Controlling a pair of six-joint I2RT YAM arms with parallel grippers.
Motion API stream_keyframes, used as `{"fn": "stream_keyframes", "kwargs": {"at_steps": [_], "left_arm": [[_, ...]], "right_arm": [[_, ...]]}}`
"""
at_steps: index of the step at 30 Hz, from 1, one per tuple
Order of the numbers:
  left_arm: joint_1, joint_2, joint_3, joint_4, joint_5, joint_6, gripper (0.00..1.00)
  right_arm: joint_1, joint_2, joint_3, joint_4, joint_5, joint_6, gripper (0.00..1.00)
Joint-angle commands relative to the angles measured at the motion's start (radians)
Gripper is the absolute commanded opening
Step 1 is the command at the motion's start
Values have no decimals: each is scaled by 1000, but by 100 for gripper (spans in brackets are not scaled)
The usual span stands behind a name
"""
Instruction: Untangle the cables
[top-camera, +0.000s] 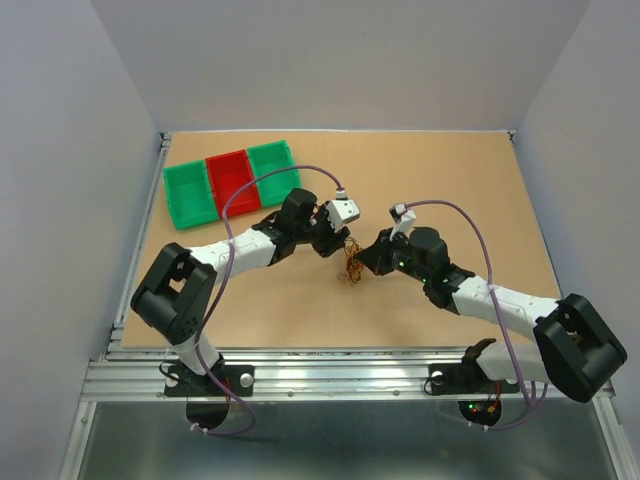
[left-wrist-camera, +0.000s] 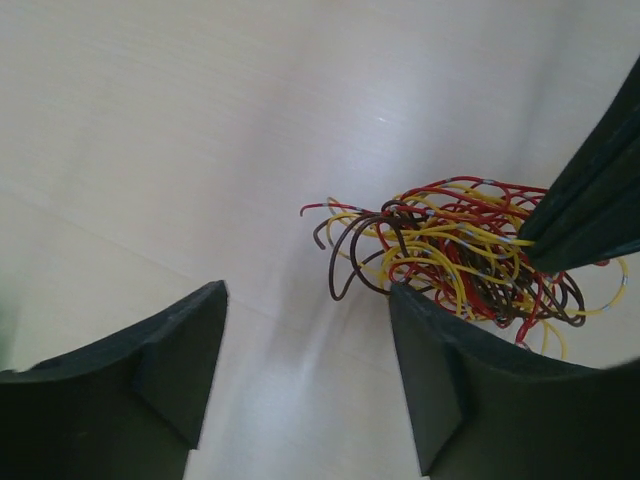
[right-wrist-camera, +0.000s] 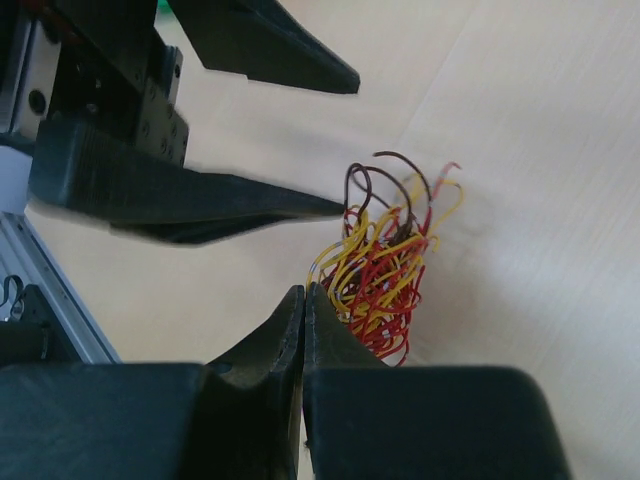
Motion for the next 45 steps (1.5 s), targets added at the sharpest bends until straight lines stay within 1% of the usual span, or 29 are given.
{"fn": "stream_keyframes", "kwargs": {"at_steps": [1,2,3,4,6,10,11,13,14,16,18,21,23,25,27,28,32,38,45], "left_arm": [[-5,22,91,1,10,2,48],[-5,38,111,-5,10,-3,38],[-5,42,117,-10,13,-3,15],[-6,47,125,-22,13,-3,0],[-5,43,125,-33,4,2,0],[3,-17,82,1,-53,-1,0],[7,-37,68,16,-54,-4,0],[23,-46,65,16,-31,-7,0],[24,-43,73,7,-21,-3,0],[23,-34,82,-22,8,7,21],[24,-22,88,-41,54,17,39],[23,-31,82,-50,117,37,48],[23,-42,82,-65,145,46,50],[24,-50,80,-78,183,51,61],[24,-59,85,-91,218,50,77],[24,-59,88,-101,231,51,82],[24,-85,86,-114,269,53,82],[24,-83,99,-134,286,48,80],[21,-56,114,-165,312,71,77]], "right_arm": [[15,-14,9,50,17,-15,1],[16,-15,7,50,22,-13,1],[18,-17,7,50,24,-13,1],[18,-21,1,51,27,-13,1],[21,-29,-6,48,39,-10,1],[21,-76,-32,-28,181,10,1],[21,-110,-43,-68,261,13,0],[21,-144,-78,-97,330,19,1],[19,-179,-89,-99,336,20,1],[21,-207,-114,-99,317,20,0],[21,-233,-115,-104,298,14,1],[19,-242,-114,-104,263,7,1],[19,-241,-109,-96,229,-4,1],[21,-236,-103,-87,194,-9,1],[19,-231,-92,-72,142,-21,0],[19,-230,-88,-67,123,-21,1],[19,-225,-63,-59,57,-23,1],[21,-221,-37,-47,-4,-16,1],[33,-192,-5,-45,-25,-15,1]]}}
